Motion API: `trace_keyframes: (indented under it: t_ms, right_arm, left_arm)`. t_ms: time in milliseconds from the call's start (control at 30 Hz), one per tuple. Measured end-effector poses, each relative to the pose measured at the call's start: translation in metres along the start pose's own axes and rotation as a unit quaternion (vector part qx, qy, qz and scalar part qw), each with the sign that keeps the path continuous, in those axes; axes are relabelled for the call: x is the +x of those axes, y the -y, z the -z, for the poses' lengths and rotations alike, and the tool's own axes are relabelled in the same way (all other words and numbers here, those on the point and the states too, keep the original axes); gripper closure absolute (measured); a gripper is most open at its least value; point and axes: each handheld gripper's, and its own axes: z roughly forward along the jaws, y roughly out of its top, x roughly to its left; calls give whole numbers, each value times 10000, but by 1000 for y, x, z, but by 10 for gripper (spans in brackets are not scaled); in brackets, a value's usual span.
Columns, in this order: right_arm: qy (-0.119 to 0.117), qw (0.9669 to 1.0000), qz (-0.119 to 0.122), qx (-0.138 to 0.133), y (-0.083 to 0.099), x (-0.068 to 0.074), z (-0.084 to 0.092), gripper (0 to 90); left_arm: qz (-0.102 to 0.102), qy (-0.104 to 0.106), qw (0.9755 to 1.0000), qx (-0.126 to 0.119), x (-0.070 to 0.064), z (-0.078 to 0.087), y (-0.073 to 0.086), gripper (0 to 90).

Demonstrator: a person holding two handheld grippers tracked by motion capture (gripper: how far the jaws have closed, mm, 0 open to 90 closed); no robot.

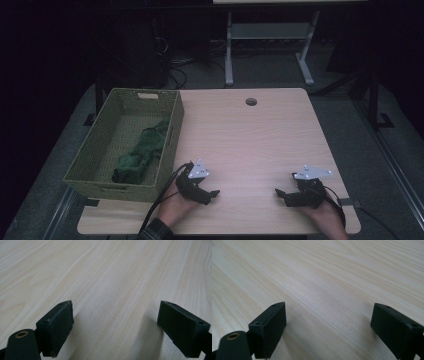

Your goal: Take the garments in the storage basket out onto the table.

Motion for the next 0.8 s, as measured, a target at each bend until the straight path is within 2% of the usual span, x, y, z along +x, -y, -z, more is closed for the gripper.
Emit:
trace_keyframes:
  t_ms: [167, 467, 600, 800]
  right_arm:
    - [0, 10000, 4, 0, 0, 0, 0, 127]
    - [-29, 10000, -4, 18, 0, 0, 0, 121]
    - [-39, 10000, 16, 13, 0, 0, 0, 120]
    - [-56, 10000, 48, 13, 0, -1, -1, 116]
  left_arm:
    - [14, -12, 10000, 48, 0, 0, -1, 134]
    - [6, -73, 9992, 404, -2, 3, -9, 143]
    - [111, -2, 9992, 390, -1, 6, -11, 143]
    - [131, 65, 9992, 373, -1, 10, -16, 143]
